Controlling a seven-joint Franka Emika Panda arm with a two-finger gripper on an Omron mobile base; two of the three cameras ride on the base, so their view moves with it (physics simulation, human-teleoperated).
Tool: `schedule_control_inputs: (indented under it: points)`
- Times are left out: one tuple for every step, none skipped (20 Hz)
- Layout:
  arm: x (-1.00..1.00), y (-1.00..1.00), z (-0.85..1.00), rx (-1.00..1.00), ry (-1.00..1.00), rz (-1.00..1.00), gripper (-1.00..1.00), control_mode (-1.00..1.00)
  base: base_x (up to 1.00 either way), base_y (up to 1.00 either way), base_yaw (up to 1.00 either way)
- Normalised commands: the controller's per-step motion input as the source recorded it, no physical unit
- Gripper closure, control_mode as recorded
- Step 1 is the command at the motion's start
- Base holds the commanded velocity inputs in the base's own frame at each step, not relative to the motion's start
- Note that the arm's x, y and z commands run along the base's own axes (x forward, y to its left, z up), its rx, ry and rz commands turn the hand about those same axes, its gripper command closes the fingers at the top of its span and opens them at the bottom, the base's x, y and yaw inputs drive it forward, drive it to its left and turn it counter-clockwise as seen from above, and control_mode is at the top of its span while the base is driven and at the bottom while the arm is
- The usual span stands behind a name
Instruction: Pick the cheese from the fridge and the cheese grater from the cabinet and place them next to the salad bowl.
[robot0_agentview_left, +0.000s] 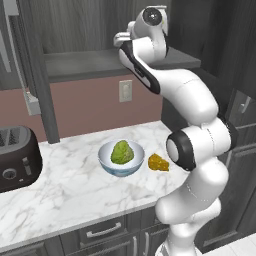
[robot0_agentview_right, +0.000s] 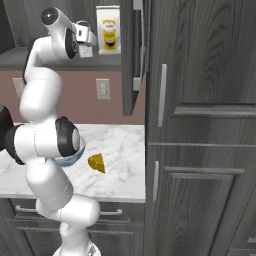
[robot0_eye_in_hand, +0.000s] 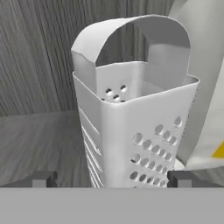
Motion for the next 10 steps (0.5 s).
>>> schedule_control_inputs:
  points:
    - [0.22,0.00,0.00,0.00,0.00,0.00,-1.00,-1.00,0.00,0.00,0.00]
    - [0.21,0.00,0.00,0.00,0.00,0.00,-1.00,-1.00,0.00,0.00,0.00]
    - [0.16,0.00,0.00,0.00,0.00,-0.01,-1.00,-1.00,0.00,0.00,0.00]
    - [0.11,0.00,0.00,0.00,0.00,-0.01,-1.00,-1.00,0.00,0.00,0.00]
    - [0.09,0.00,0.00,0.00,0.00,-0.02,-1.00,-1.00,0.00,0.00,0.00]
    - [0.09,0.00,0.00,0.00,0.00,-0.02,-1.00,-1.00,0.00,0.00,0.00]
    - [0.08,0.00,0.00,0.00,0.00,-0.02,-1.00,-1.00,0.00,0.00,0.00]
    - [0.04,0.01,0.00,0.00,0.00,-0.02,-1.00,-1.00,0.00,0.00,0.00]
    - [0.01,0.00,0.00,0.00,0.00,-0.02,-1.00,-1.00,0.00,0.00,0.00]
    - [0.00,0.00,0.00,0.00,0.00,-0.02,-1.00,-1.00,0.00,0.00,0.00]
